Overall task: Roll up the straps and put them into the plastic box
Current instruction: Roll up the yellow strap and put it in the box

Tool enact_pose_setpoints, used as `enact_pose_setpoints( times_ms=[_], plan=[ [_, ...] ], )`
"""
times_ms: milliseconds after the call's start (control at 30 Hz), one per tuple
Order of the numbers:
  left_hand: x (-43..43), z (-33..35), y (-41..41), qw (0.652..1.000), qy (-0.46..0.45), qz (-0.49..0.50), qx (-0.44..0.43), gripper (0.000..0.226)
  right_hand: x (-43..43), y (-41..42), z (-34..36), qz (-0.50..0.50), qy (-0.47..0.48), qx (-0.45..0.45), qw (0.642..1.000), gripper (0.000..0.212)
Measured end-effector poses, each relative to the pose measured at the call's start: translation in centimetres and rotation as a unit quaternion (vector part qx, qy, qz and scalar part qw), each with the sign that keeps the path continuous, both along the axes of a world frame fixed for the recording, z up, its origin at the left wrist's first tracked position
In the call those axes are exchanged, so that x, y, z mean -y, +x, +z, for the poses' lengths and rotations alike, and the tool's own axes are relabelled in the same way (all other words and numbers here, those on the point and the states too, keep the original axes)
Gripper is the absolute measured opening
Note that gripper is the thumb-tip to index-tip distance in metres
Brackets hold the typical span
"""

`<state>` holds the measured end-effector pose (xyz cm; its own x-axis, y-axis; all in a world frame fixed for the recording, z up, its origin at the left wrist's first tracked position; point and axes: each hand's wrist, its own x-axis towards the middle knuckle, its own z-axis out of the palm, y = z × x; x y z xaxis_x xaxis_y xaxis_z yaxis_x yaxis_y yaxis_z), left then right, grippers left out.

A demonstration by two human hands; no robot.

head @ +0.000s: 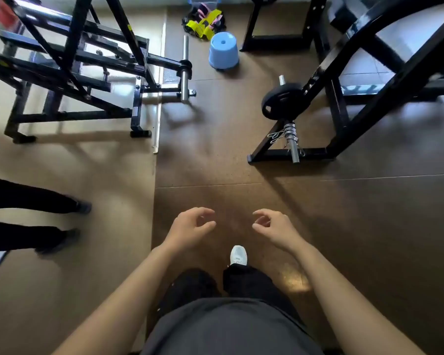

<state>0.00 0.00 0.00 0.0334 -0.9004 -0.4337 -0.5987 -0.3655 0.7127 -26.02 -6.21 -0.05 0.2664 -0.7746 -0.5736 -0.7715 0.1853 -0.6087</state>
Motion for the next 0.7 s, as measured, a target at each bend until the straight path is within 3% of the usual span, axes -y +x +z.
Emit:
enact_pose_setpoints(
  times_ms=[133,333,700],
  plan=[
    [4.7,0.8,0.5,0.998,0.025,0.048,-0.021,0.042,6.0,0.4,0.3,0.017,0.019,-0.012,1.000,0.033],
    [12.7,-0.3,3.7,0.997,0.035,0.063,-0.010,0.025,15.0,3.4,0.1,0.032,0.021,-0.015,0.999,0.035],
    [30.8,-1.9,13.9,0.998,0.037,-0.041,-0.004,0.032,31.7,11.9,1.0,0.024,0.019,-0.037,0.999,0.035]
  ],
)
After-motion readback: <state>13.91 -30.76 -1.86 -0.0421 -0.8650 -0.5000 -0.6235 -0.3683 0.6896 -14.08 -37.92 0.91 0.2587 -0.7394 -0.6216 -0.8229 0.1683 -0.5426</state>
